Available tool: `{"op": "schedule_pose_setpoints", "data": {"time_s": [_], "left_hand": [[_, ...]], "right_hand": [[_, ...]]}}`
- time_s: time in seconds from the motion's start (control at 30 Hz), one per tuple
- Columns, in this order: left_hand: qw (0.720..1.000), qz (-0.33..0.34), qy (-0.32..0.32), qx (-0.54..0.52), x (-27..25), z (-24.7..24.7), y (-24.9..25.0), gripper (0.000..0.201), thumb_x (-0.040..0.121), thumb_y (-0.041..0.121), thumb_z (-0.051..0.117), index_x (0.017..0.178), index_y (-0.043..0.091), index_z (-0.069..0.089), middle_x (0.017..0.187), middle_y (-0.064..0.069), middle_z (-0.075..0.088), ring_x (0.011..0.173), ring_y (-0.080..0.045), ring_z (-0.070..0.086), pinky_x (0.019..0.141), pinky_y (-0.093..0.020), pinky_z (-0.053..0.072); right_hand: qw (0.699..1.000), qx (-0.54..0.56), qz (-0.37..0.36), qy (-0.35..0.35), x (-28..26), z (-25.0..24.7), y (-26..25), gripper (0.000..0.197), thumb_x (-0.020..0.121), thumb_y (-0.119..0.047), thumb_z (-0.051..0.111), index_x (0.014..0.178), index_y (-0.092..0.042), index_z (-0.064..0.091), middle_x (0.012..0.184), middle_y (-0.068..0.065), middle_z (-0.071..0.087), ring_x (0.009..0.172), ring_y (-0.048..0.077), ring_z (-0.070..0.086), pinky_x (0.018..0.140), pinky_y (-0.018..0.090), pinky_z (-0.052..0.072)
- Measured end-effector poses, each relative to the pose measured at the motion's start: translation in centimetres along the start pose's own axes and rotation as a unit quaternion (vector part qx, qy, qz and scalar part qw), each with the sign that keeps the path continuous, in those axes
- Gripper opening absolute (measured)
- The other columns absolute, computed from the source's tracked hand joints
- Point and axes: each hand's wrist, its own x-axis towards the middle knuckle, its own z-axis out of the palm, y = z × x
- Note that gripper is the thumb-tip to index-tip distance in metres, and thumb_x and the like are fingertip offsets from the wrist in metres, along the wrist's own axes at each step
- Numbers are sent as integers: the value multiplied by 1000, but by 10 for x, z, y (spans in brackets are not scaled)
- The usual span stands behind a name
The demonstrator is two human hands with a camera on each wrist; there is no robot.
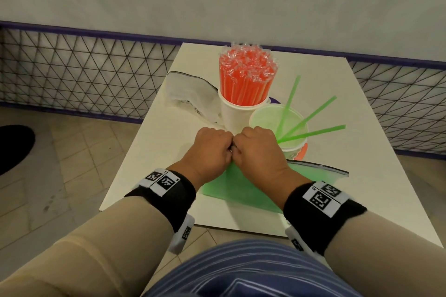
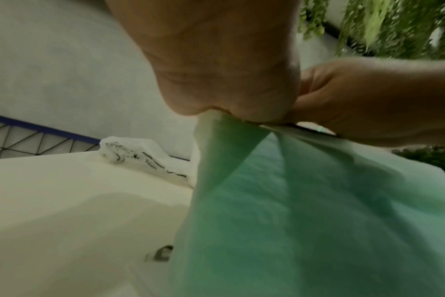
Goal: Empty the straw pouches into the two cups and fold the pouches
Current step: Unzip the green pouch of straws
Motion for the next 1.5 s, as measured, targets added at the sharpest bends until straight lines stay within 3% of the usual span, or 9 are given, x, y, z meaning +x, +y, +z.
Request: {"op": "schedule_pose_setpoints", "data": {"time_s": [0.07, 0.23, 0.33, 0.4, 0.5, 0.67, 1.1, 1.3, 1.5], "left_hand": [[1000, 0, 9, 8, -2, -1, -4, 7, 69, 22, 30, 64, 23, 36, 58, 4, 39, 56, -21, 33, 64, -32, 29], [997, -37, -22, 60, -8, -15, -13, 27, 67, 23, 27, 62, 16, 52, 58, 0, 50, 58, -27, 49, 78, -40, 45], [996, -14, -57, 64, -5, -29, -4, 39, 70, 32, 27, 74, 18, 63, 70, 5, 58, 72, -22, 54, 96, -38, 38], [991, 21, -128, 37, 5, -39, 13, 38, 78, 39, 35, 87, 22, 68, 81, 6, 64, 79, -18, 56, 85, -32, 40], [979, 46, -196, 42, 23, -42, 31, 23, 93, 36, 53, 85, 21, 68, 81, 1, 64, 77, -19, 58, 64, -31, 37], [981, 31, -193, -14, 30, -32, 27, 18, 94, 30, 59, 104, 22, 72, 97, 4, 66, 91, -15, 58, 75, -29, 43], [987, 0, -156, -42, 30, -40, 18, 15, 93, 31, 61, 98, 24, 73, 87, 15, 59, 87, -10, 57, 74, -26, 42], [983, -6, -167, -70, 30, -36, 27, 13, 91, 30, 64, 95, 22, 74, 83, 15, 58, 84, -10, 58, 76, -29, 46], [983, -18, -156, -90, 25, -36, 18, 9, 90, 27, 66, 92, 23, 74, 85, 15, 62, 86, -10, 58, 79, -29, 47]], "right_hand": [[1000, -11, -14, 9, -4, -4, 3, 17, 74, -22, 53, 59, -14, 56, 59, 6, 50, 53, 28, 47, 54, 34, 32], [998, -37, 5, 43, -36, -9, 25, 14, 77, -16, 57, 63, -13, 55, 63, 6, 47, 58, 28, 44, 59, 35, 32], [998, -40, 6, 56, -44, -8, 30, 12, 77, -14, 58, 65, -13, 55, 65, 6, 47, 60, 28, 44, 61, 34, 27], [997, -34, -12, 63, -41, -7, 27, 10, 78, -15, 56, 68, -13, 56, 67, 6, 49, 61, 28, 46, 60, 35, 30], [996, -33, -28, 74, -39, -8, 26, 10, 77, -17, 53, 71, -13, 59, 68, 6, 51, 62, 28, 47, 61, 37, 33], [996, -68, -4, 50, -47, -13, 37, 10, 78, -19, 54, 69, -15, 56, 66, 5, 48, 61, 27, 45, 59, 36, 30], [978, -95, 161, 92, -85, -15, 88, 5, 63, -12, 55, 67, -9, 55, 73, 10, 50, 66, 30, 45, 65, 37, 31], [987, -83, 100, 98, -76, -9, 70, 5, 66, -10, 50, 67, -12, 54, 67, 7, 48, 62, 30, 44, 63, 38, 33], [982, -105, 111, 111, -104, -12, 96, 9, 70, -7, 49, 68, -11, 57, 65, 7, 46, 59, 29, 41, 62, 38, 31]]}}
